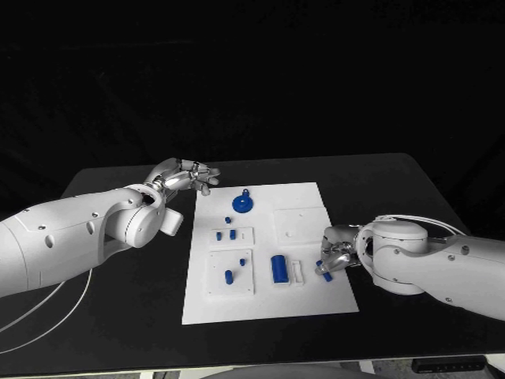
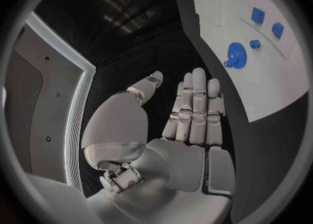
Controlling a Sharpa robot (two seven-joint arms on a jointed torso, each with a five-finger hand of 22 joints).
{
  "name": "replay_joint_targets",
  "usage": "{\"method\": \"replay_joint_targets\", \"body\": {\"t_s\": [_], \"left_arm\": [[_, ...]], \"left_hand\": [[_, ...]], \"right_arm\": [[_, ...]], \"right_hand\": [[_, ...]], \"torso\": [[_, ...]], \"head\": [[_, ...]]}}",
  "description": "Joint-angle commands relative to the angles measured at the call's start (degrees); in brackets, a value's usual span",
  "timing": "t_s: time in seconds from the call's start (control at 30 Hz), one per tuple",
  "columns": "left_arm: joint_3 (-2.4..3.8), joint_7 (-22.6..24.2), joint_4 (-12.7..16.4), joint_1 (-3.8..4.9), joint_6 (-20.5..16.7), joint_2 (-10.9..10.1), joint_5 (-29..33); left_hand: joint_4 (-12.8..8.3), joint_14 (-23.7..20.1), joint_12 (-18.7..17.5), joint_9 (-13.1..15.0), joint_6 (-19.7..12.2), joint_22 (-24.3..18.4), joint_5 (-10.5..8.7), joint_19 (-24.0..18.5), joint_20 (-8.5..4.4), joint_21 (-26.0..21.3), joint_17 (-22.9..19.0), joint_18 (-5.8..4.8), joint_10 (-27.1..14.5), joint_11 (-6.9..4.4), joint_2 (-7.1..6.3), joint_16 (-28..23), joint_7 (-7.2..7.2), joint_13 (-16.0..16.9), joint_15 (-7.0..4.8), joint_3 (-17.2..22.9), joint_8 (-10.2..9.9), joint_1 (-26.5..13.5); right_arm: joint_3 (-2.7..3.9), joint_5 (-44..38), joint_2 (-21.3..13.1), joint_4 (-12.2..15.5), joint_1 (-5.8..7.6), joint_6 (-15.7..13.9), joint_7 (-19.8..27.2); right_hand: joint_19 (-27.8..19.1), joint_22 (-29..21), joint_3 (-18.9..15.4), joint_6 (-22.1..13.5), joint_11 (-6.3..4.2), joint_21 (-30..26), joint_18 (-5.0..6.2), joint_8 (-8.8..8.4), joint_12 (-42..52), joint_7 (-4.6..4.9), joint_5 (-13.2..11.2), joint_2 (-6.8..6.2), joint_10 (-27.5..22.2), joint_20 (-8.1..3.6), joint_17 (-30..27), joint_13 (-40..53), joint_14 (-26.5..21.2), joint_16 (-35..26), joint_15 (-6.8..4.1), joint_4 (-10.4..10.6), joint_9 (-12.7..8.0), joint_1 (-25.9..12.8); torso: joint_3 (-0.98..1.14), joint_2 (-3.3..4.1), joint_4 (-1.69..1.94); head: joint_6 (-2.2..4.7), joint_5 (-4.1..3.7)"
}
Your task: Assemble the parts on the task board
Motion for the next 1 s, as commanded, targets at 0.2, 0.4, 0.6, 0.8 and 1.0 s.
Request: {"method": "replay_joint_targets", "body": {"t_s": [0.2,0.4,0.6,0.8,1.0], "left_arm": [[0.05,0.4,0.1,0.05,0.7,0.1,0.1],[0.05,0.4,0.1,0.05,0.7,0.1,0.1],[0.05,0.3,0.1,0.05,0.7,0.0,0.1],[0.05,0.3,0.1,0.05,0.8,0.1,0.1],[0.05,0.2,0.1,0.05,0.8,0.0,0.1]], "left_hand": [[-0.1,0.6,0.0,-0.1,-0.4,0.1,0.22,0.5,-0.51,-0.4,0.1,0.82,-0.3,-0.13,0.36,-0.4,0.12,0.1,-0.01,0.2,0.2,0.3],[-0.1,0.6,0.0,-0.1,-0.4,0.1,0.22,0.5,-0.51,-0.4,0.1,0.82,-0.3,-0.13,0.38,-0.4,0.12,0.1,-0.02,0.2,0.2,0.3],[-0.1,0.6,0.0,-0.1,-0.4,0.1,0.22,0.5,-0.51,-0.4,0.1,0.82,-0.3,-0.13,0.38,-0.4,0.12,0.1,-0.02,0.2,0.2,0.3],[-0.1,0.6,0.0,-0.1,-0.4,0.2,0.22,0.5,-0.51,-0.4,0.2,0.82,-0.3,-0.14,0.38,-0.4,0.12,0.1,-0.02,0.2,0.3,0.3],[-0.1,0.6,0.0,-0.1,-0.4,0.2,0.22,0.5,-0.51,-0.4,0.2,0.82,-0.3,-0.14,0.39,-0.4,0.12,0.1,-0.02,0.2,0.3,0.3]], "right_arm": [[-0.69,6.3,0.0,0.9,-1.00,-4.0,1.4],[-0.57,7.1,0.0,1.1,-0.93,-4.5,1.5],[-0.41,10.2,-0.2,1.1,-0.74,-6.1,1.7],[-0.35,13.9,-0.1,1.1,-0.65,-7.3,2.4],[-0.27,14.1,0.0,1.3,-0.65,-9.1,3.2]], "right_hand": [[0.7,0.1,0.7,0.1,0.18,0.2,1.71,-2.52,0.5,0.39,1.4,1.07,0.0,-0.07,0.0,0.0,0.0,0.1,-0.11,-0.8,-15.9,-0.8],[0.9,0.0,0.7,0.5,0.03,0.2,1.71,-2.47,0.6,0.24,0.0,0.54,0.1,-0.15,0.1,0.0,0.0,0.1,-0.24,-0.3,-15.8,-2.2],[1.0,0.0,0.7,0.7,-0.05,0.2,1.71,-2.47,0.5,0.16,0.1,-0.17,0.1,-0.23,0.1,-0.1,0.0,0.1,-0.33,-0.1,-15.8,-2.6],[1.1,-0.1,0.3,0.7,-0.09,0.2,1.71,-2.55,0.5,0.13,0.2,-1.29,0.2,-0.35,0.1,-0.2,0.1,0.0,-0.40,0.6,-15.7,-3.3],[1.2,-0.1,0.2,0.7,-0.10,0.2,1.71,-2.56,0.5,0.12,0.2,-1.39,0.2,-0.38,0.1,-0.2,0.1,0.0,-0.42,0.6,-15.7,-3.3]], "torso": [[0.04,-0.01,-0.04],[0.03,0.01,-0.02],[0.02,0.01,0.00],[0.00,0.00,0.00],[0.01,0.01,-0.02]], "head": [[0.05,0.03],[0.10,0.18],[0.06,0.19],[0.10,0.26],[0.11,0.35]]}}
